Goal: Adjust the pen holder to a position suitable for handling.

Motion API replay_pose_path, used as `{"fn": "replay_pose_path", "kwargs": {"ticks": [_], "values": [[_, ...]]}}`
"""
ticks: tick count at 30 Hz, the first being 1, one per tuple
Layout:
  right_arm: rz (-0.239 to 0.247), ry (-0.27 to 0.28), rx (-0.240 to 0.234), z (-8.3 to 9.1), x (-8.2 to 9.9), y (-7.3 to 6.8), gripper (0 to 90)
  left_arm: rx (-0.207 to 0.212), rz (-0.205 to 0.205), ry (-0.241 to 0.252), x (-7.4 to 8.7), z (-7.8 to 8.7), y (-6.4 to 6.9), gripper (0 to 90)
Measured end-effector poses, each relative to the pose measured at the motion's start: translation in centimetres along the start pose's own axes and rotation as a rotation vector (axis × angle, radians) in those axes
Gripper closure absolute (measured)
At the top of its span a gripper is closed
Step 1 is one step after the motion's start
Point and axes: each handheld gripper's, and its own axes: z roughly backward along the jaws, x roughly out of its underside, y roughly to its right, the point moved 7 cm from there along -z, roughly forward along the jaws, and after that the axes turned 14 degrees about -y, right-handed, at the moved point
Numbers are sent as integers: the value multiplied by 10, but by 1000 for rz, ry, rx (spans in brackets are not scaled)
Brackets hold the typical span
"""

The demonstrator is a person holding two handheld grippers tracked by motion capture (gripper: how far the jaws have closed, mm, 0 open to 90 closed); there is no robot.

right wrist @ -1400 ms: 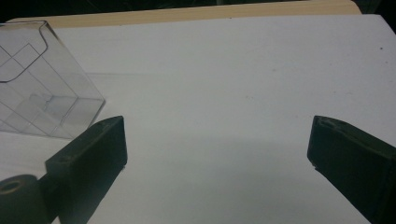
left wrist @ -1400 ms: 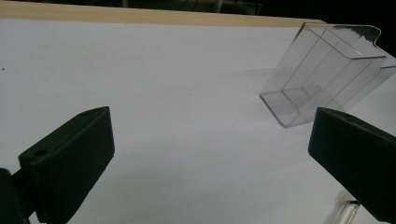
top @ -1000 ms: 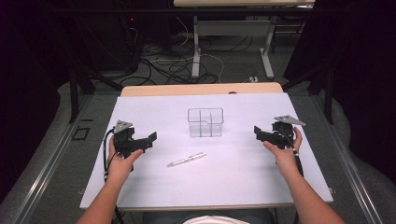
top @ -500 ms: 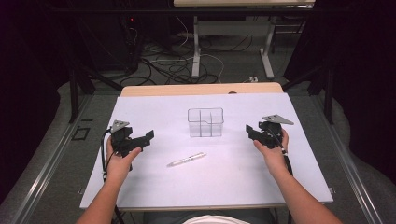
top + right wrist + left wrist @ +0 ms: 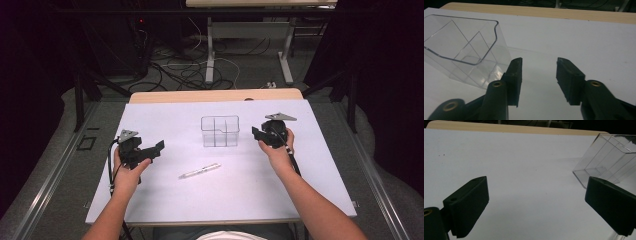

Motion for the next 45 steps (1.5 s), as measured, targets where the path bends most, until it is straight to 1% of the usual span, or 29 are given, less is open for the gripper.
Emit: {"fn": "replay_pose_path", "kwargs": {"ticks": [3,5,7,9,10,11,12,13,14,15,18,21,23,28,30,33,34,36,38,39,40,43,45], "values": [[-9,-15,-28,-4,-5,-3,664,-3,7,8,0,-1,-1,57],[-13,-21,-31,-6,-8,-5,706,-3,7,6,1,0,-1,57],[-12,-23,-33,-7,-9,-6,723,-7,2,4,2,0,-2,57],[-1,-31,-21,-10,-14,-7,772,-9,6,5,2,1,-3,59],[-5,-38,-25,-11,-15,-9,791,-5,7,-1,2,2,-3,60],[1,-33,-26,-12,-17,-9,811,-8,12,8,2,2,-4,62],[1,-33,-26,-12,-17,-9,811,-8,12,8,2,2,-4,63],[2,-40,-29,-13,-18,-11,836,-8,14,8,2,2,-4,63],[10,-51,-34,-16,-20,-14,881,-8,13,6,2,2,-4,68],[20,-53,-35,-18,-22,-15,900,-7,12,4,2,2,-4,69],[17,-62,-35,-21,-24,-17,900,-7,12,5,2,2,-5,70],[15,-72,-46,-25,-27,-20,900,-7,16,6,2,2,-6,70],[22,-77,-28,-30,-29,-22,900,-6,17,6,2,2,-7,72],[12,-90,-24,-37,-30,-26,900,-3,20,6,2,1,-7,74],[16,-94,-23,-38,-29,-26,900,-4,16,4,2,2,-7,75],[-15,-90,-33,-40,-29,-29,900,-3,17,5,2,2,-7,76],[-14,-89,-33,-40,-29,-29,900,-4,19,5,2,2,-8,76],[-37,-90,-31,-39,-28,-30,900,-2,20,-4,2,3,-8,77],[-31,-90,-22,-38,-28,-30,900,-5,24,2,2,2,-9,77],[-37,-88,-18,-38,-29,-31,900,-2,23,-3,2,2,-9,78],[-37,-88,-18,-38,-29,-31,900,-6,25,3,2,2,-9,78],[-47,-92,-22,-38,-29,-35,900,-3,22,-2,2,2,-8,81],[-41,-92,-16,-39,-30,-37,900,-3,23,-1,2,2,-8,81]]}}
